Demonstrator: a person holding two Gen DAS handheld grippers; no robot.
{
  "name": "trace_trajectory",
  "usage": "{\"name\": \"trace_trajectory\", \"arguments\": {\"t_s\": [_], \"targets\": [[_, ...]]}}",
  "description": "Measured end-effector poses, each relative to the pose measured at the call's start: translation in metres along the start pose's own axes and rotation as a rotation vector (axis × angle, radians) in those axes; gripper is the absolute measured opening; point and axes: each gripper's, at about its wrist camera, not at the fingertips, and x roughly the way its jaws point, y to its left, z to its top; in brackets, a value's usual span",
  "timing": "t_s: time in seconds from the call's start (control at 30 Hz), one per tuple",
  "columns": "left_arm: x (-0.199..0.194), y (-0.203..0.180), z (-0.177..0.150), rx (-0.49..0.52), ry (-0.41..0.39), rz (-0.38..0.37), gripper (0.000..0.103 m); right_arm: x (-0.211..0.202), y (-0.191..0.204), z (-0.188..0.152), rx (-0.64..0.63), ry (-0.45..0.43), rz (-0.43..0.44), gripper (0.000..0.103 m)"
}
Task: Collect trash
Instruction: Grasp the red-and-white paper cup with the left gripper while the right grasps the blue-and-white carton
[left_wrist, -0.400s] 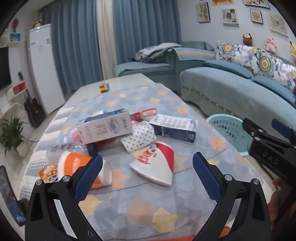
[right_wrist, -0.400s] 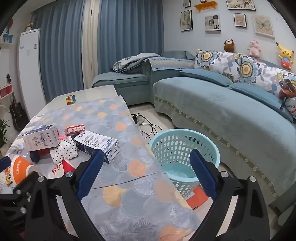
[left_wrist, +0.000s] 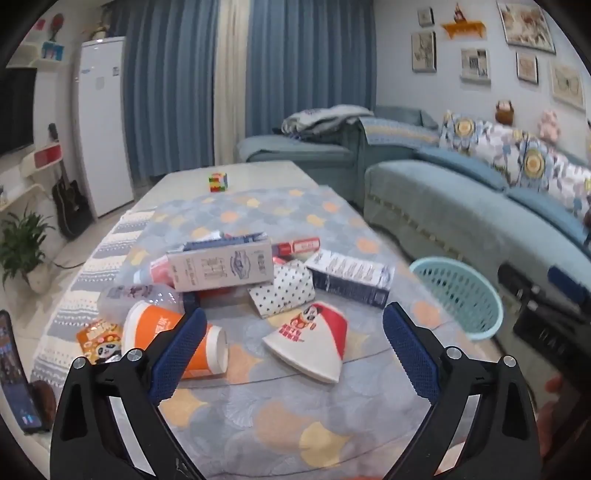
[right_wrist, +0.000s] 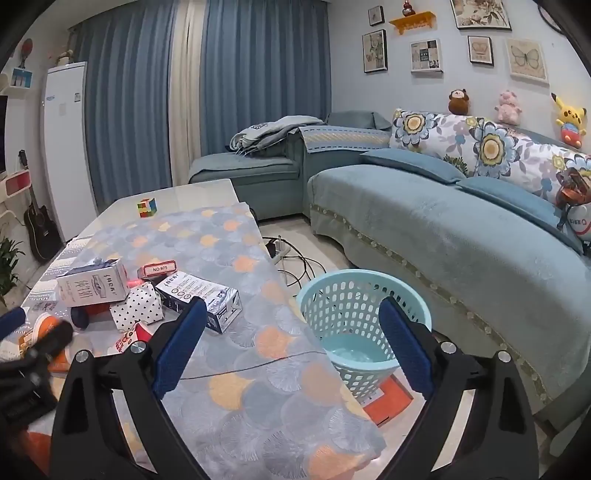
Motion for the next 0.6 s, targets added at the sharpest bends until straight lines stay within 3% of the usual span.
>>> {"name": "trace_trajectory", "arguments": {"t_s": [0.3, 0.43, 0.6], "targets": [[-0.016, 0.005, -0.003, 0.007, -0.007, 0.008, 0.093, -0.026, 0.005, -0.001, -0.015, -0.013, 0.004, 0.089], [-0.013, 0.017, -0.005, -0.036, 0.021, -0.013, 0.093, -0.027, 0.003, 0.002, -0.015, -0.022, 0.008, 0.089], [0.009, 0.038, -0.008, -0.14, 0.09, -0.045, 0.093, -0.011, 0.002, 0.006, -0.047, -0.003, 0.03, 0.072]]}}
